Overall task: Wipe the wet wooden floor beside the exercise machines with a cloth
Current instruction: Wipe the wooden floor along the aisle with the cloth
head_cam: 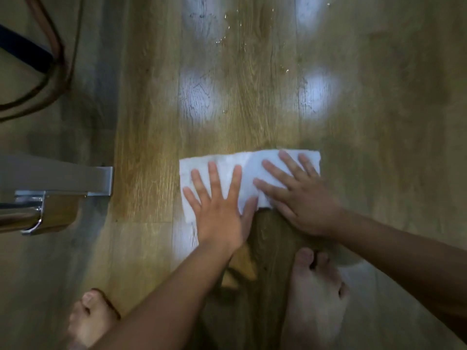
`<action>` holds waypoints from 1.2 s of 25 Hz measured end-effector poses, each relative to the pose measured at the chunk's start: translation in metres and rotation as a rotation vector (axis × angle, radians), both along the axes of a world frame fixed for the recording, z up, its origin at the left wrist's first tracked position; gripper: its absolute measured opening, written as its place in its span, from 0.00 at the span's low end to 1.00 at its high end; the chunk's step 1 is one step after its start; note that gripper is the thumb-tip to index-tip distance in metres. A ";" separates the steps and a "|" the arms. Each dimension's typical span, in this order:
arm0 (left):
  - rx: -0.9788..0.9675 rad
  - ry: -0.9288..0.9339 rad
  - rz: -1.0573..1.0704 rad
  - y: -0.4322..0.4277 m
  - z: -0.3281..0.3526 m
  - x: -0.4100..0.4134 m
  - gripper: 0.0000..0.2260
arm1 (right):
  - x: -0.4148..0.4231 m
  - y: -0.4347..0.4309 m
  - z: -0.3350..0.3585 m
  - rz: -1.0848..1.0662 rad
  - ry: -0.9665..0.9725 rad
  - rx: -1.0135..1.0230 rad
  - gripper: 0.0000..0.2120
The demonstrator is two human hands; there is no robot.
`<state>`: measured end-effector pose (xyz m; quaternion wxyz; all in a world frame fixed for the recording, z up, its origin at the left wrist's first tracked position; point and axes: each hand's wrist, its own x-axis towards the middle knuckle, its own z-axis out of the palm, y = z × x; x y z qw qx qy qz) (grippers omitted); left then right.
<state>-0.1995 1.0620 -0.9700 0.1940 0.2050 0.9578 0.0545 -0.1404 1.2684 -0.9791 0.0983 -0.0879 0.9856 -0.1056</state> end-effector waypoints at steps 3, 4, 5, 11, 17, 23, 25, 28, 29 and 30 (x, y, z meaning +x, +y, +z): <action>-0.051 -0.013 -0.057 -0.014 -0.002 0.015 0.32 | 0.015 0.021 0.003 0.189 -0.040 0.003 0.24; -0.067 -0.007 -0.074 -0.010 -0.002 0.003 0.33 | 0.003 0.030 0.005 0.208 -0.066 0.016 0.25; -0.076 0.005 -0.098 -0.002 -0.002 -0.016 0.34 | -0.013 0.036 0.006 0.197 -0.070 0.030 0.25; -0.178 -0.154 -0.069 0.067 0.012 -0.144 0.35 | -0.115 0.037 0.009 -0.134 -0.128 0.083 0.33; -0.075 -0.048 -0.111 -0.007 0.004 -0.020 0.33 | 0.001 -0.030 0.004 -0.136 0.002 -0.013 0.27; -0.130 -0.065 -0.205 -0.025 0.001 -0.038 0.36 | -0.035 0.004 0.009 0.150 -0.098 0.009 0.26; -0.149 -0.067 -0.173 -0.012 0.000 -0.073 0.36 | -0.080 0.018 0.012 0.160 -0.141 0.039 0.28; -0.196 -0.110 -0.148 0.008 0.005 -0.127 0.37 | -0.119 0.013 0.015 0.067 -0.178 0.096 0.34; -0.204 -0.133 -0.146 0.014 0.008 -0.140 0.38 | -0.120 0.005 0.015 0.012 -0.164 0.076 0.34; -0.208 -0.152 -0.140 0.016 0.011 -0.146 0.38 | -0.115 -0.004 0.013 -0.046 -0.146 0.053 0.34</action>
